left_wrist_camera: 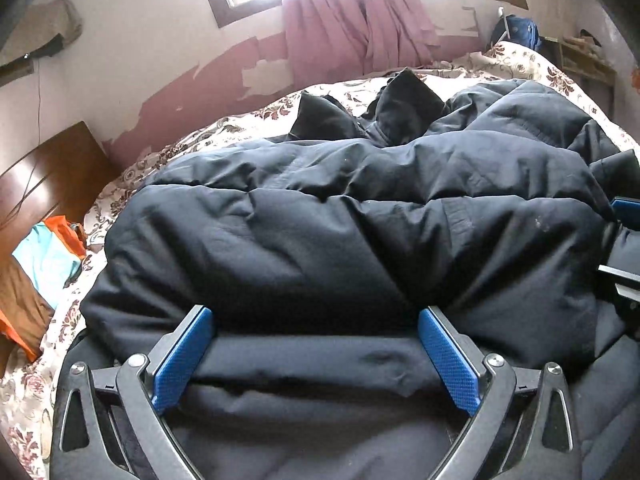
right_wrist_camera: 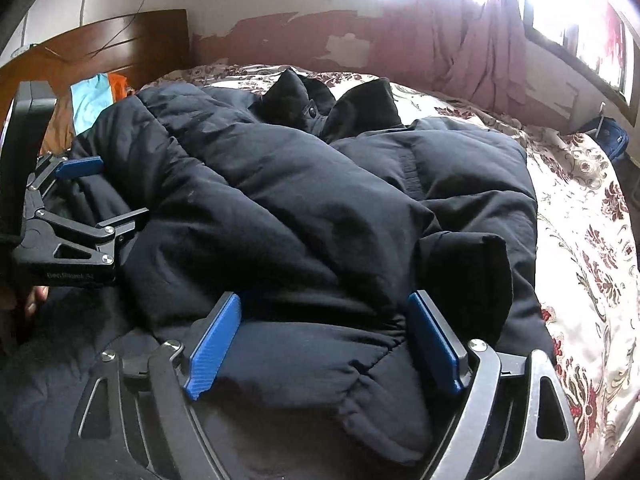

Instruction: Fold large clothes

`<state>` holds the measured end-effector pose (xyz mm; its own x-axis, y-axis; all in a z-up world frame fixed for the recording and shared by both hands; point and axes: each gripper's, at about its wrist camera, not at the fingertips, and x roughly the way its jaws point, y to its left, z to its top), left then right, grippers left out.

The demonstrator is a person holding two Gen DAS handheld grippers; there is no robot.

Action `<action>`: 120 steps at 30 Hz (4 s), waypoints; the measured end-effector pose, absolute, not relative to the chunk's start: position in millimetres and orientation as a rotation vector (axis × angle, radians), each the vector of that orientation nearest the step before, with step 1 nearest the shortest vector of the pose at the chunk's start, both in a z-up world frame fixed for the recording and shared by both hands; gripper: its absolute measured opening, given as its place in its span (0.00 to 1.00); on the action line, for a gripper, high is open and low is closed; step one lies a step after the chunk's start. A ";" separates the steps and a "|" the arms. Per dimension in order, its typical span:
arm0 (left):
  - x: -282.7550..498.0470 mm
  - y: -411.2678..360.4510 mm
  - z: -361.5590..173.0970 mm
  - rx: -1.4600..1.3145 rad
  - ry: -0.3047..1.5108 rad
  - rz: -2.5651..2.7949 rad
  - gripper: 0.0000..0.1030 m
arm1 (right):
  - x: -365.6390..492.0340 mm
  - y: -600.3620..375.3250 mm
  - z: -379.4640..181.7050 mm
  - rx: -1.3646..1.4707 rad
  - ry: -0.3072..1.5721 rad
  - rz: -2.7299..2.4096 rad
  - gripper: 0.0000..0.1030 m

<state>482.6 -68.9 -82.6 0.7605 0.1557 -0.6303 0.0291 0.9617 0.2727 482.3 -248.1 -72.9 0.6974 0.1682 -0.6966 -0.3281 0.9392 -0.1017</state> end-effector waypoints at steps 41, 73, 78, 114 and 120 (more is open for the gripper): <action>793.0 -33.8 -23.0 -0.012 0.854 0.012 0.99 | 808.0 -249.6 -30.5 0.204 0.894 0.073 0.61; 713.6 22.1 -61.8 0.150 1.057 -0.022 0.02 | 696.8 -263.6 -44.1 -0.261 0.907 0.186 0.04; 709.7 32.7 -66.4 0.092 1.029 -0.071 0.02 | 692.6 -256.6 -45.1 -0.289 0.891 0.207 0.04; 724.8 -52.4 -78.1 0.146 1.077 -0.519 0.04 | 726.9 -210.8 -72.5 -0.242 1.129 0.504 0.16; 728.8 -63.0 -96.8 0.212 1.092 -0.467 0.04 | 726.7 -203.6 -87.6 -0.252 1.107 0.467 0.16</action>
